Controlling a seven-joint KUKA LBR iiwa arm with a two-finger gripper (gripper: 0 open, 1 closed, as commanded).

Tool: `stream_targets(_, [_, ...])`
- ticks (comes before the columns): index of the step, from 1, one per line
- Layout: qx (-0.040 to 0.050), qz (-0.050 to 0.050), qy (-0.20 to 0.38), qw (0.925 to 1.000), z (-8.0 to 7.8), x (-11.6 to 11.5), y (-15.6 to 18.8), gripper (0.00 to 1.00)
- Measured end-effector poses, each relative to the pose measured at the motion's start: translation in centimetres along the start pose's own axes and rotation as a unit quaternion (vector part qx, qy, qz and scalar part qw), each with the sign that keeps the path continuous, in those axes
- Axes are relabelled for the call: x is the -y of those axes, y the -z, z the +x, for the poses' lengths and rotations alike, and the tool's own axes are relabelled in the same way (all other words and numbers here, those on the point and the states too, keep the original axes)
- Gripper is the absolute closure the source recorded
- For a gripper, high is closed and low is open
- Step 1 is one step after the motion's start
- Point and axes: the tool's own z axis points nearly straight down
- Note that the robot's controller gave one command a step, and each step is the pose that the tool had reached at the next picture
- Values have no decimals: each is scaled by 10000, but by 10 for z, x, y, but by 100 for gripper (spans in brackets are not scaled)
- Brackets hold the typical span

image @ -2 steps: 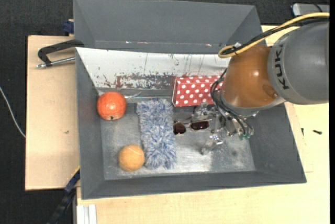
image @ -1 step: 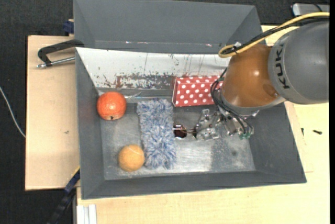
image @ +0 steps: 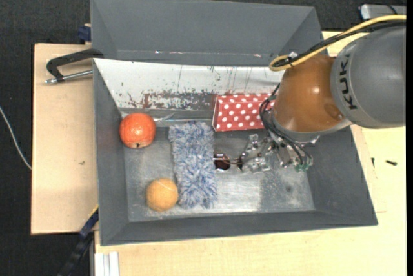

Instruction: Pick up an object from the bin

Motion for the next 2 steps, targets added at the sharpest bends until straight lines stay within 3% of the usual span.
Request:
stream_targets(1, [-62,-19,58,10000,1,0,38,100])
stream_targets(2, [0,-1,72,10000,6,5,70,100])
